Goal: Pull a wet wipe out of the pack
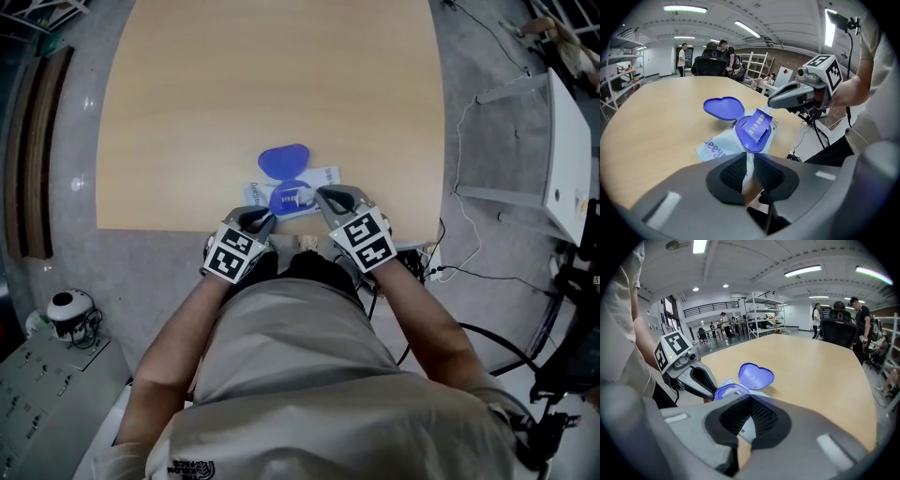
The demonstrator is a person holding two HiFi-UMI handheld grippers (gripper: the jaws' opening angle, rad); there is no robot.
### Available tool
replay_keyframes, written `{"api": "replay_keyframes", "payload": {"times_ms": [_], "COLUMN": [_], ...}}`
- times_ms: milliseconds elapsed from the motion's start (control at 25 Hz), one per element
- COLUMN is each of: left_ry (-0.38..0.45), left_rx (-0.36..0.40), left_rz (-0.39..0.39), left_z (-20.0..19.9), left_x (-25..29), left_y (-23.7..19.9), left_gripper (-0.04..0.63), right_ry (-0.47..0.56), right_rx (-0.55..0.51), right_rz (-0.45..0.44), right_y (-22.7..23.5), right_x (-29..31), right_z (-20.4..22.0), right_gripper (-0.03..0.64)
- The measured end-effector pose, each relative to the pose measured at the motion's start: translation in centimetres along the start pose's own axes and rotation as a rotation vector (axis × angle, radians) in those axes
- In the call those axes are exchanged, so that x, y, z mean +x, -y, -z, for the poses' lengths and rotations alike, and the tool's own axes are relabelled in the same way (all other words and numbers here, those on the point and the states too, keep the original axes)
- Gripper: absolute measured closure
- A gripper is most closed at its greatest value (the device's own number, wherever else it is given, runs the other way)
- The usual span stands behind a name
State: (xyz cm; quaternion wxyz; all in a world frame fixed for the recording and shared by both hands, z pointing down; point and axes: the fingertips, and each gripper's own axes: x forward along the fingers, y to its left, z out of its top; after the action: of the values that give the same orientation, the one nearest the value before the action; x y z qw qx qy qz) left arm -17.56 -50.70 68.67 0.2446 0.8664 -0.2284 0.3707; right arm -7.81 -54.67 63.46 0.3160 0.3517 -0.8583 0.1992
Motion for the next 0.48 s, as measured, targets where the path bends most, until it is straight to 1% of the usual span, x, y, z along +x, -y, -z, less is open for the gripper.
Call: {"api": "replay_keyframes", "payload": {"times_ms": [200,360,480], "left_ry": [-0.009,-0.012,-0.023], "left_rx": [-0.004,-0.003,-0.005], "left_rz": [-0.008,-0.020,-0.032], "left_z": [0.1,-0.1,0.1], "left_x": [0.7,1.3,1.6], "left_y": [0.1,0.2,0.3], "left_gripper": [0.537,0.537,0.537], "right_ry": [-0.001,0.026,0.055], "right_rx": [0.022,0.024,0.017], "right_rz": [0.015,0.034,0.063], "right_y": [0.9,1.8,2.6], "right_x": [-1.3,-2.5,-3.9], "right_z": [0.8,0.4,-0.4], "right_gripper": [0.614,0.614,0.614]}}
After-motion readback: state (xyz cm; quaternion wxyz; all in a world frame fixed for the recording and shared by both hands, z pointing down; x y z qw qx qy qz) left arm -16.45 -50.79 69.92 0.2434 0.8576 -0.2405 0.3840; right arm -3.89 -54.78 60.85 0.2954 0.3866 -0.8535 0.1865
